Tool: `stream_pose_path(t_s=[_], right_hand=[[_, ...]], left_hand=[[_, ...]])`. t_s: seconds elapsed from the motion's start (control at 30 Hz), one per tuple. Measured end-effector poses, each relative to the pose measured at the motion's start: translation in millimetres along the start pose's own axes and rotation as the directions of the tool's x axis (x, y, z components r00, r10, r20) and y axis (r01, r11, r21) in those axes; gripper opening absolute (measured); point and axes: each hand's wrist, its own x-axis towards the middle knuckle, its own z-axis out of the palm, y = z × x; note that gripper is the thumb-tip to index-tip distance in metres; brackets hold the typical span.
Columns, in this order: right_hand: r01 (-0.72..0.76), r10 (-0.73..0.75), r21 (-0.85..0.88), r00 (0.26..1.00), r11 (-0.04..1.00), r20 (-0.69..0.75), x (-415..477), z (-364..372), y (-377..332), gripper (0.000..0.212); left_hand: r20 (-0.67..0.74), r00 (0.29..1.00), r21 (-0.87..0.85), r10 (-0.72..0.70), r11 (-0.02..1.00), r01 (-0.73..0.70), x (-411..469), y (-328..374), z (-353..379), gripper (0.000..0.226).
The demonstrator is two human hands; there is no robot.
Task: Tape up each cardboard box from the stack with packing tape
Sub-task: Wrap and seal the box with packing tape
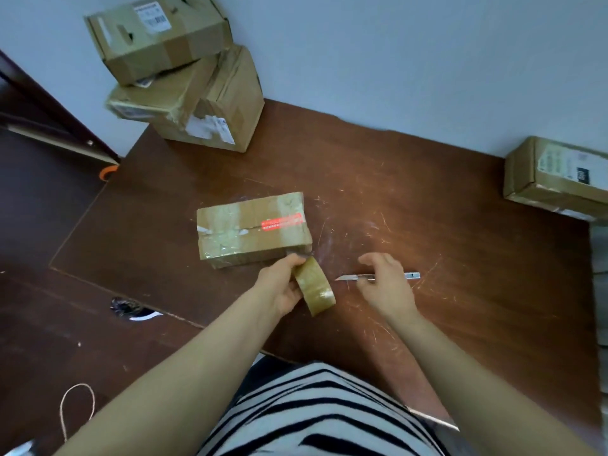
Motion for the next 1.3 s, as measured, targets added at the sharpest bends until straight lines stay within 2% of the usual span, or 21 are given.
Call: stream_pose_path(t_s=[0.07,0.13,0.2,0.3,0.4,0.47,0.6,0.7,0.83,0.93,1.07,1.3], right_hand=[[0.078,-0.058,-0.316,0.996,0.945,0.074,3,-3,25,0.044],[0.143,-0.094,-0.470,0.987,0.871,0.128,3,-2,40,0.038],[0.175,-0.111,-0.545,0.983,0.820,0.149,3,-3,46,0.033],[0.170,-0.096,-0.471,0.980,0.866,0.177,5,-12,51,0.031],[0.179,-0.138,-0.235,0.974,0.955,0.181,9,-28,42,0.029],[0.230,-0.208,-0.128,0.964,0.965,0.164,11,-38,25,0.026],[0.319,-0.298,-0.101,0.937,0.942,0.180,16,-51,-16,0.019],[0.401,-0.341,-0.250,0.906,0.882,0.249,20,-55,-41,0.026],[0.515,-0.419,-0.534,0.857,0.671,0.300,28,-55,-64,0.034],[0.551,-0.409,-0.593,0.834,0.586,0.371,34,-51,-74,0.033],[0.576,-0.404,-0.651,0.815,0.495,0.414,42,-42,-83,0.017],[0.552,-0.375,-0.722,0.828,0.418,0.416,47,-25,-84,0.017]], left_hand=[[0.004,1.000,-0.002,-0.010,1.000,0.010,2,-1,2,0.020],[-0.030,0.999,0.016,0.011,1.000,-0.010,3,-1,3,0.018],[-0.076,0.996,0.055,0.049,0.997,-0.045,3,0,5,0.019],[-0.108,0.991,0.092,0.085,0.993,-0.075,5,1,6,0.020],[-0.128,0.987,0.132,0.095,0.988,-0.078,7,2,7,0.028],[-0.151,0.982,0.151,0.115,0.984,-0.092,10,1,6,0.035],[-0.174,0.977,0.195,0.121,0.977,-0.086,12,1,7,0.037],[-0.198,0.970,0.221,0.144,0.970,-0.099,13,0,7,0.035],[-0.224,0.957,0.239,0.184,0.962,-0.129,16,-2,7,0.033],[-0.231,0.952,0.245,0.200,0.959,-0.142,19,-3,8,0.031],[-0.240,0.947,0.247,0.211,0.957,-0.151,19,-4,7,0.030],[-0.231,0.950,0.251,0.210,0.956,-0.150,20,-3,5,0.026]])
